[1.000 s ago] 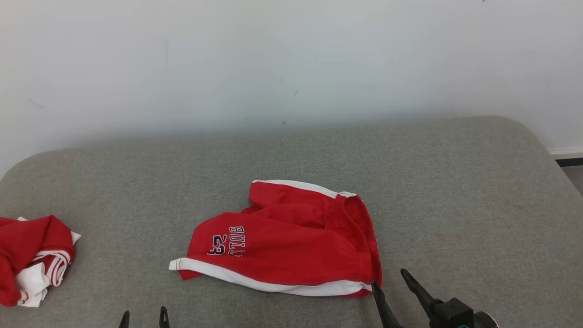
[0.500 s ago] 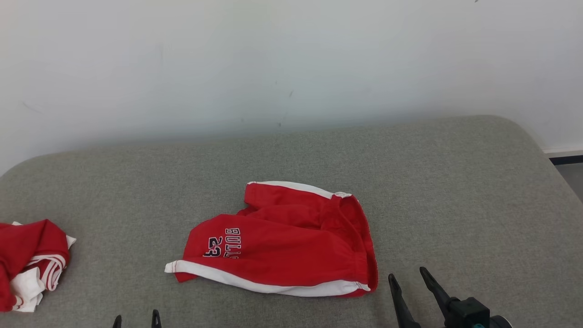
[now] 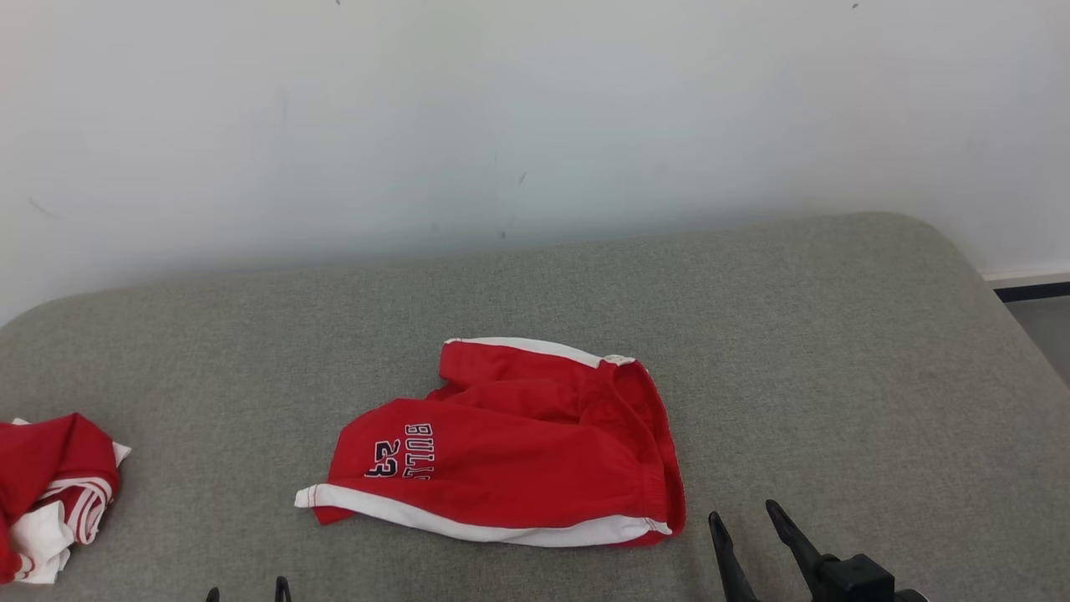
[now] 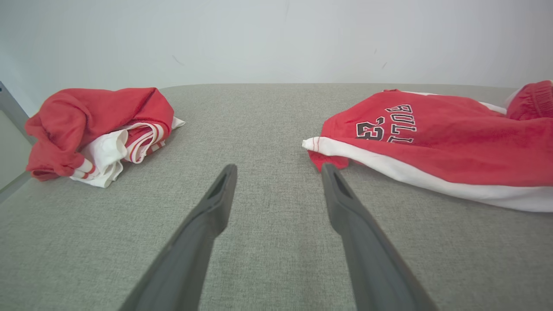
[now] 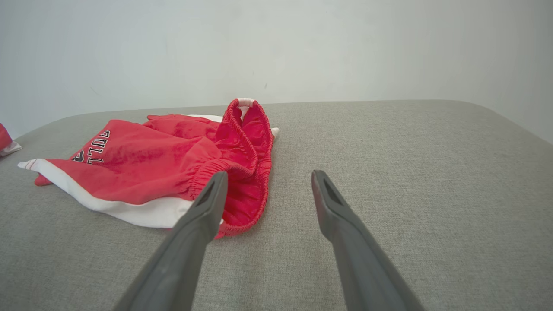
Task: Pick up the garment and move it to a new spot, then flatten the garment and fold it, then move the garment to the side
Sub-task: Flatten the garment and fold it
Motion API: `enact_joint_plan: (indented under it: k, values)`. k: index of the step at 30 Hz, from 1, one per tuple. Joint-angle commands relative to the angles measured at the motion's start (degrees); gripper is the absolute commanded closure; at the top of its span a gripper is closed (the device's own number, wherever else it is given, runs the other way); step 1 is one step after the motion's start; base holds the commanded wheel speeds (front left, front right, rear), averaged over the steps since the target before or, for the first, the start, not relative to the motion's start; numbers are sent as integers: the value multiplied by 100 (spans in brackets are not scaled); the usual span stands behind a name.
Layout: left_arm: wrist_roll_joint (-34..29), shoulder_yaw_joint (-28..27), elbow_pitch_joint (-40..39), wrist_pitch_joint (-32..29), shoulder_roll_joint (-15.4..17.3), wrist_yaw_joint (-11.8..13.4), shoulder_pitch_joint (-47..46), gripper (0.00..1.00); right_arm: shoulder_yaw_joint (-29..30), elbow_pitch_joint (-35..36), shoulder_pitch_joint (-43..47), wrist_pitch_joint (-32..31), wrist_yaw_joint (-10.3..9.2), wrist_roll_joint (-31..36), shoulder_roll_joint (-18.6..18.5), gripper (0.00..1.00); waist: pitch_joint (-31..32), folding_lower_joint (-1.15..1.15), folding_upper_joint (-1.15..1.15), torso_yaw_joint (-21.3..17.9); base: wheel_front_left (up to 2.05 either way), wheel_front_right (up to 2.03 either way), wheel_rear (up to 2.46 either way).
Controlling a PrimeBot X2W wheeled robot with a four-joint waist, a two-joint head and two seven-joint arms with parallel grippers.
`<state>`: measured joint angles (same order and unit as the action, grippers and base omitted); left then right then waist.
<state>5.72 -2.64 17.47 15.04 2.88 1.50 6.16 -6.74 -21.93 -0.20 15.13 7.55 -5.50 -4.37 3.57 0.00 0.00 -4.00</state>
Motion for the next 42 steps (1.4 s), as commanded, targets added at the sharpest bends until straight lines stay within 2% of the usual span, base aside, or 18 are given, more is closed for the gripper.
enact_joint_plan:
  k: [1, 7, 17, 27, 31, 39, 41, 42]
  values:
    - [15, -9, -14, 22, 1, 2, 81, 0, 1, 4, 32, 0, -13, 33, 23, 0, -3, 0, 0, 0, 0, 0, 0]
    - [43, 57, -16, 22, 1, 32, 39, 0, -115, -14, 15, 0, -13, 11, -27, 0, -59, 0, 0, 33, 0, 0, 0]
    - [148, 335, 50, 22, 1, 54, -44, 0, -781, -375, -197, 0, -13, -156, -273, 0, -310, 0, 0, 214, 0, 0, 0]
    - [98, 490, 69, 22, 1, 79, -131, 0, -1012, -669, -479, 0, -13, -248, -371, 0, -481, 0, 0, 372, 0, 0, 0]
    - [113, 534, 70, 22, 1, 89, -182, 0, -1022, -658, -566, 0, -13, -251, -403, 9, -554, 0, 0, 424, 0, 0, 0]
    - [150, 565, 86, 22, 1, 98, -226, 0, -956, -635, -654, 0, -13, -214, -419, 17, -632, 0, 0, 450, 0, 0, 0]
    - [154, 575, 90, 22, 1, 96, -253, 0, -942, -651, -670, 0, -13, -195, -419, 29, -651, 0, 0, 461, 0, 0, 0]
    - [157, 575, 89, 22, 1, 96, -263, 0, -935, -657, -671, 0, -13, -191, -419, 42, -659, 0, 0, 466, 0, 0, 0]
